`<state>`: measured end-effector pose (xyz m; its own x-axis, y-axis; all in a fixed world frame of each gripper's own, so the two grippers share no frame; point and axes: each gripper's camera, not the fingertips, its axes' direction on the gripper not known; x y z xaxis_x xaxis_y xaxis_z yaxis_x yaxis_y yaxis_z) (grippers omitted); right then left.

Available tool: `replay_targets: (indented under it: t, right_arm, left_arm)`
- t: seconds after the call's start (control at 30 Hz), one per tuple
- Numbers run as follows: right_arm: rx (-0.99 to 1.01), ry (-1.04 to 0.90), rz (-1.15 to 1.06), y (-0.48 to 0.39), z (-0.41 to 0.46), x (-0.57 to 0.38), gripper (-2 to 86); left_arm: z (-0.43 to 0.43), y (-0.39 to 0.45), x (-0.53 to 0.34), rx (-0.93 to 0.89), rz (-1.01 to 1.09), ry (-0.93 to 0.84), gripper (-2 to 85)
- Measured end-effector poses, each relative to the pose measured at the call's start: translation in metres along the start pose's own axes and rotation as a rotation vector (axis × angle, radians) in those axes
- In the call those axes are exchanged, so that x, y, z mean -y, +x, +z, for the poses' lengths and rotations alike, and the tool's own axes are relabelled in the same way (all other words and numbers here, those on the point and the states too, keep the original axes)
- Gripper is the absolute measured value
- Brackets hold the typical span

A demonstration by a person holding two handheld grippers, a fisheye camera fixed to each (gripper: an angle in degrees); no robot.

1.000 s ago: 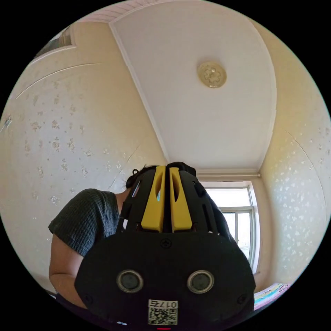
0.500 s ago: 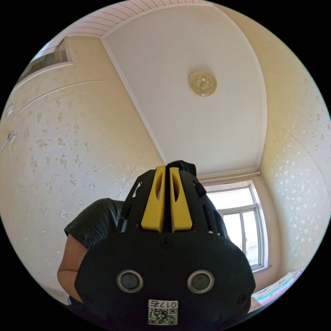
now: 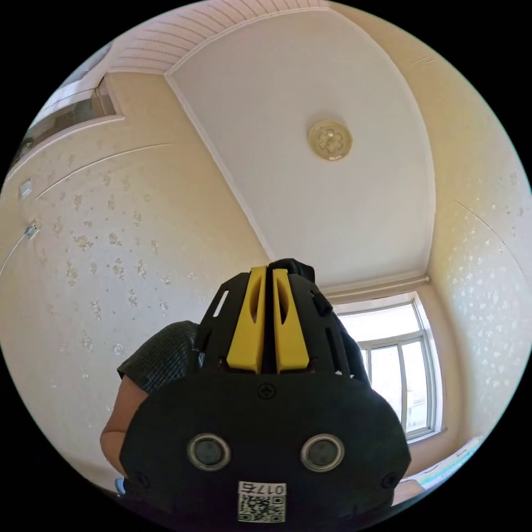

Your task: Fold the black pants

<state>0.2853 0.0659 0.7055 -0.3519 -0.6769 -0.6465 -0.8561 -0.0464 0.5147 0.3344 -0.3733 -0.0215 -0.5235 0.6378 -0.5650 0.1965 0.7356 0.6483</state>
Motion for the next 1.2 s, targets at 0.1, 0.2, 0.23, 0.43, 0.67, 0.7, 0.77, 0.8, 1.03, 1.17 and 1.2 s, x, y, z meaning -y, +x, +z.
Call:
replay_targets:
  t: [0.1,0.2,0.23,0.43,0.67,0.7,0.77,0.8,1.03,1.17,1.2]
  right_arm:
    - [-0.177,-0.04,0.028,-0.016,-0.026,0.002,1.6]
    - [-0.4,-0.074,0.087,-0.035,-0.057,-0.005,1.7]
    - [-0.519,-0.09,0.12,-0.043,-0.069,-0.008,1.7]
    - [-0.733,-0.121,0.315,-0.036,-0.113,-0.041,1.7]
    - [-0.595,0.182,0.046,-0.013,-0.135,0.004,1.3]
    - [-0.568,0.174,0.005,-0.007,-0.127,0.017,1.3]
    - [-0.447,0.118,-0.114,0.028,-0.089,0.069,1.2]
    - [-0.426,0.094,-0.131,0.04,-0.077,0.081,1.2]
    - [-0.209,-0.151,-0.064,0.258,0.082,0.129,1.3]
    - [-0.298,-0.347,0.249,0.456,0.155,0.046,2.0]
    - [-0.335,-0.391,0.313,0.487,0.162,0.026,2.2]
  left_arm:
    - [-0.054,-0.025,0.001,-0.098,-0.117,0.196,3.6]
    - [-0.112,-0.038,-0.004,-0.085,-0.19,0.333,1.7]
    - [-0.135,-0.038,-0.009,-0.094,-0.209,0.401,0.8]
    - [-0.185,-0.013,0.023,0.043,-0.223,0.394,-0.9]
    - [-0.157,0.032,0.123,-0.164,-0.101,0.255,-1.0]
    - [-0.155,0.039,0.133,-0.178,-0.089,0.247,-1.0]
    - [-0.159,0.063,0.171,-0.213,-0.058,0.222,-1.0]
    - [-0.164,0.069,0.18,-0.209,-0.054,0.216,-1.0]
    - [-0.301,0.144,0.244,0.01,-0.055,0.338,-0.9]
    - [-0.418,0.155,0.205,0.245,-0.312,0.551,-0.5]
    - [-0.435,0.153,0.193,0.283,-0.371,0.578,-0.4]
